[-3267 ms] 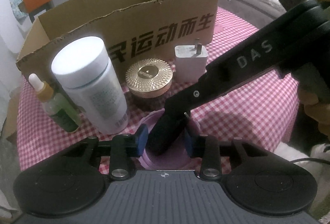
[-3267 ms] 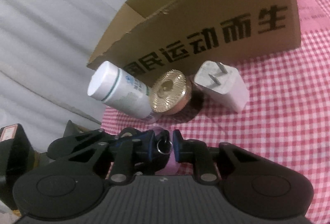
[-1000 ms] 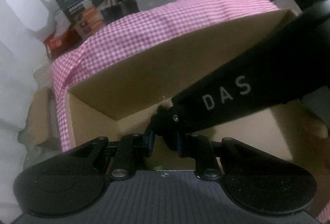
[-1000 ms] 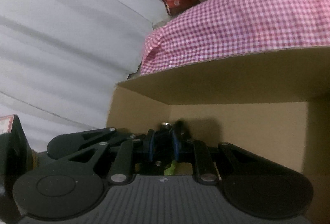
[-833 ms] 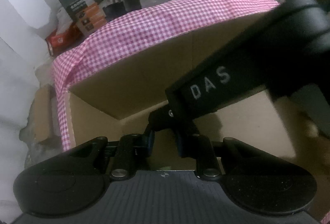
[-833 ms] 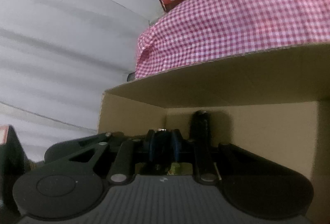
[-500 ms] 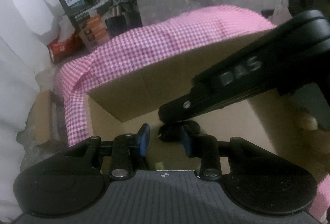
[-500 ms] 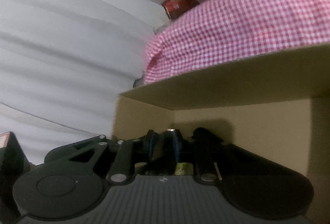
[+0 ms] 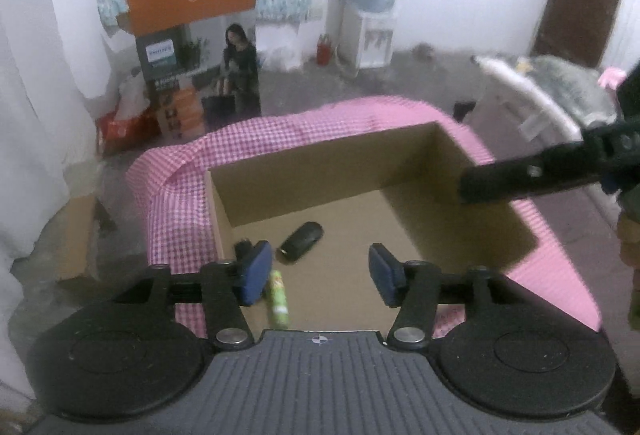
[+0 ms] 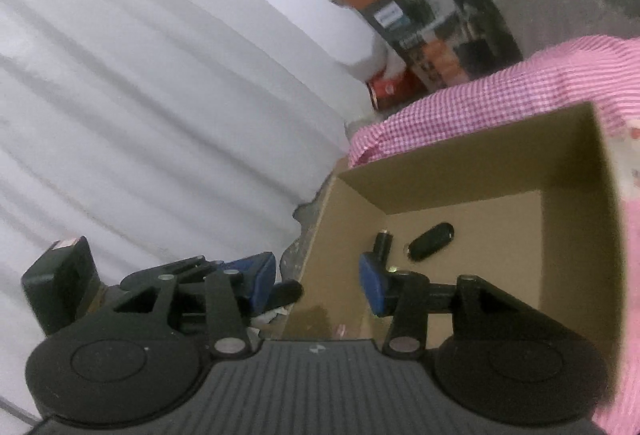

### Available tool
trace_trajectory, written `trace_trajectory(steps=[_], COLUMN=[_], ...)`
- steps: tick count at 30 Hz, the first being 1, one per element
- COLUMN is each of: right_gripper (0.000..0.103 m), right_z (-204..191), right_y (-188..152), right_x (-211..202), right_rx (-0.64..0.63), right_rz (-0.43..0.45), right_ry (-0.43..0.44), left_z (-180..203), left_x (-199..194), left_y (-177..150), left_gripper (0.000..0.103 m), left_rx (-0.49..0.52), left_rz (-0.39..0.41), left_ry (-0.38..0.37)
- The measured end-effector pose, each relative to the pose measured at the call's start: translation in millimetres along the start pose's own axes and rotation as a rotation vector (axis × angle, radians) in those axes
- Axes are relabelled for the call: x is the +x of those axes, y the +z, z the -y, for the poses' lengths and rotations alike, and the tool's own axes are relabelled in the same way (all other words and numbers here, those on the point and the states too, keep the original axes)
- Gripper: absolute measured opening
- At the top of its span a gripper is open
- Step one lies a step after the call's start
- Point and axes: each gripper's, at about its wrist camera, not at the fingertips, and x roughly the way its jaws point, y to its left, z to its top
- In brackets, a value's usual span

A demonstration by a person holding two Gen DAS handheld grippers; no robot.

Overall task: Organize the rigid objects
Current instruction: 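Return the right gripper and grasp the pink bowl by its rim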

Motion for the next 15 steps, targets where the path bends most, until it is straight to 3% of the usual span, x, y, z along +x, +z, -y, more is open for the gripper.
trace_trajectory(steps=[7,15], right_gripper=[0.050,0.050], right_z=[-15.5,-10.5], right_y=[-73.7,-144.3], right_x=[-64.5,-90.4], right_rx=[-0.028,0.023], right_rz=[0.061,0.073], right_ry=[-0.009,-0.055], left_z=[29.7,57.0], left_x=[-32.0,-18.2], left_y=[-59.3,-127.6], left_gripper=[0.075,0.077], left_rx=[0.025,0.020], left_rz=[0.050,0.008], left_ry=[-0.032,-0.068])
